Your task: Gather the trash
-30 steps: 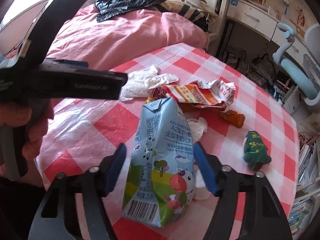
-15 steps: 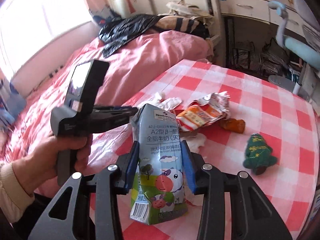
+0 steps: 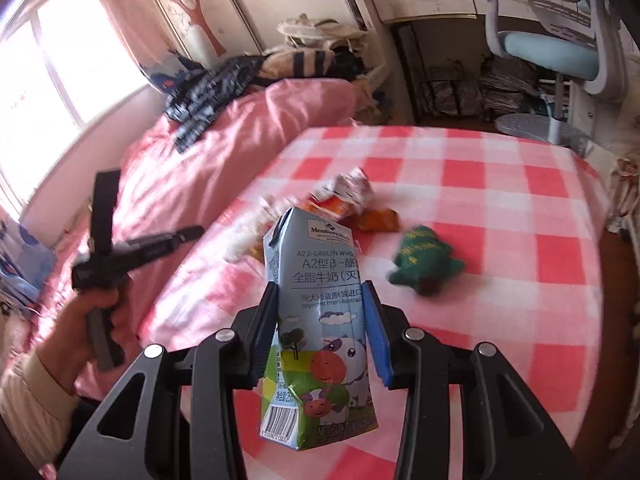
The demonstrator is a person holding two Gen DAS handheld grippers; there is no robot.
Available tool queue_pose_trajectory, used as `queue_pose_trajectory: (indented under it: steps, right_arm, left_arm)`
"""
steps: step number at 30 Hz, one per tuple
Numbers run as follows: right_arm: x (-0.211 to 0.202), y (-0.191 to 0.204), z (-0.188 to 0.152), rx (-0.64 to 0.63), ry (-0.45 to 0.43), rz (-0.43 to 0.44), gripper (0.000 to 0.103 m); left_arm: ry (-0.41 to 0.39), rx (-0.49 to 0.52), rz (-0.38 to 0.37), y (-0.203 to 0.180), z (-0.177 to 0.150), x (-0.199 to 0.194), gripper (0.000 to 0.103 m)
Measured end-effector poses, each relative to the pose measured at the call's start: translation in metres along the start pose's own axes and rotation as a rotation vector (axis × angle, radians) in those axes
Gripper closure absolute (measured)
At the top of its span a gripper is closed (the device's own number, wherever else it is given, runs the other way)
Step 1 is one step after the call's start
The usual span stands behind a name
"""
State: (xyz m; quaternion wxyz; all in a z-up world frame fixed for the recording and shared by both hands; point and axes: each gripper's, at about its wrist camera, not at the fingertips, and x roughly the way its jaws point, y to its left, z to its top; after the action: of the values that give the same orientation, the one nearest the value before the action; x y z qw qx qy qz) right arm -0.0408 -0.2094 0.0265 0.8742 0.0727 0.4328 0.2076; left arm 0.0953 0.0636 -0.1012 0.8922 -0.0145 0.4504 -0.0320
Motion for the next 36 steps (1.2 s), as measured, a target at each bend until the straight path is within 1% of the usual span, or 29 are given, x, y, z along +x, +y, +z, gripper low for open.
queue_pose_trajectory:
  steps: [1, 2, 3, 5, 7, 9, 11, 12, 13, 14, 15, 16, 18, 19, 22, 24, 25, 27, 29, 31, 33, 36]
  right_arm:
    - [0.002, -0.001, -0.003, -0.012, 0.015, -0.020, 0.062]
    - [0.006, -0.004, -0.006, -0.024, 0.036, -0.037, 0.062]
    - [0.008, -0.005, -0.008, -0.033, 0.051, -0.051, 0.062]
    - [0.014, -0.008, -0.012, -0.058, 0.081, -0.086, 0.062]
    - [0.017, -0.009, -0.014, -0.073, 0.101, -0.098, 0.061]
    - [0.022, -0.009, -0.015, -0.086, 0.119, -0.106, 0.061]
    - [0.030, -0.007, -0.015, -0.104, 0.145, -0.118, 0.055]
    - [0.033, -0.006, -0.016, -0.111, 0.153, -0.123, 0.048]
    - [0.038, -0.005, -0.016, -0.125, 0.172, -0.133, 0.041]
    - [0.040, -0.004, -0.018, -0.135, 0.179, -0.140, 0.039]
    - [0.043, -0.003, -0.019, -0.145, 0.187, -0.147, 0.039]
    - [0.047, -0.003, -0.020, -0.152, 0.197, -0.149, 0.039]
    - [0.050, -0.001, -0.021, -0.162, 0.207, -0.145, 0.039]
    - [0.051, 0.000, -0.022, -0.168, 0.209, -0.145, 0.039]
    - [0.050, 0.001, -0.024, -0.174, 0.210, -0.139, 0.039]
    - [0.049, -0.001, -0.026, -0.169, 0.211, -0.139, 0.039]
    - [0.048, -0.001, -0.026, -0.166, 0.210, -0.139, 0.039]
    - [0.046, -0.002, -0.028, -0.160, 0.209, -0.138, 0.039]
    - [0.045, -0.003, -0.030, -0.155, 0.207, -0.138, 0.039]
    - [0.043, -0.004, -0.030, -0.146, 0.203, -0.134, 0.039]
    - [0.042, -0.005, -0.030, -0.140, 0.199, -0.132, 0.039]
    - [0.041, -0.007, -0.030, -0.132, 0.193, -0.133, 0.039]
  left_arm:
    - [0.007, 0.013, 0.009, -0.003, 0.000, 0.005, 0.074]
    - [0.010, 0.035, 0.025, -0.007, -0.001, 0.011, 0.064]
    - [0.008, 0.060, 0.042, -0.012, -0.001, 0.015, 0.052]
    - [0.010, 0.105, 0.068, -0.020, 0.000, 0.023, 0.047]
    - [0.006, 0.129, 0.095, -0.025, 0.003, 0.030, 0.038]
    - [0.004, 0.146, 0.114, -0.028, 0.005, 0.035, 0.037]
    - [0.016, 0.162, 0.113, -0.030, 0.006, 0.042, 0.037]
    - [0.022, 0.171, 0.113, -0.031, 0.006, 0.045, 0.037]
    - [0.023, 0.178, 0.111, -0.032, 0.005, 0.047, 0.038]
    - [0.017, 0.176, 0.100, -0.031, 0.005, 0.047, 0.042]
    - [0.022, 0.169, 0.076, -0.030, 0.006, 0.047, 0.058]
    - [0.030, 0.160, 0.063, -0.030, 0.007, 0.046, 0.079]
    - [0.047, 0.153, 0.056, -0.029, 0.006, 0.043, 0.094]
    - [0.050, 0.148, 0.055, -0.027, 0.005, 0.041, 0.097]
    - [0.072, 0.097, 0.028, -0.015, -0.002, 0.025, 0.097]
    - [0.089, 0.044, -0.019, -0.005, -0.007, 0.010, 0.097]
    - [0.109, 0.026, -0.055, -0.002, -0.011, 0.003, 0.097]
    - [0.142, 0.006, -0.077, 0.002, -0.022, -0.006, 0.096]
    - [0.159, 0.002, -0.065, 0.003, -0.033, -0.014, 0.085]
    - [0.143, 0.009, -0.019, 0.002, -0.039, -0.021, 0.046]
    - [0.106, 0.032, 0.037, -0.001, -0.039, -0.024, 0.034]
    - [0.108, 0.090, 0.110, -0.008, -0.038, -0.015, 0.025]
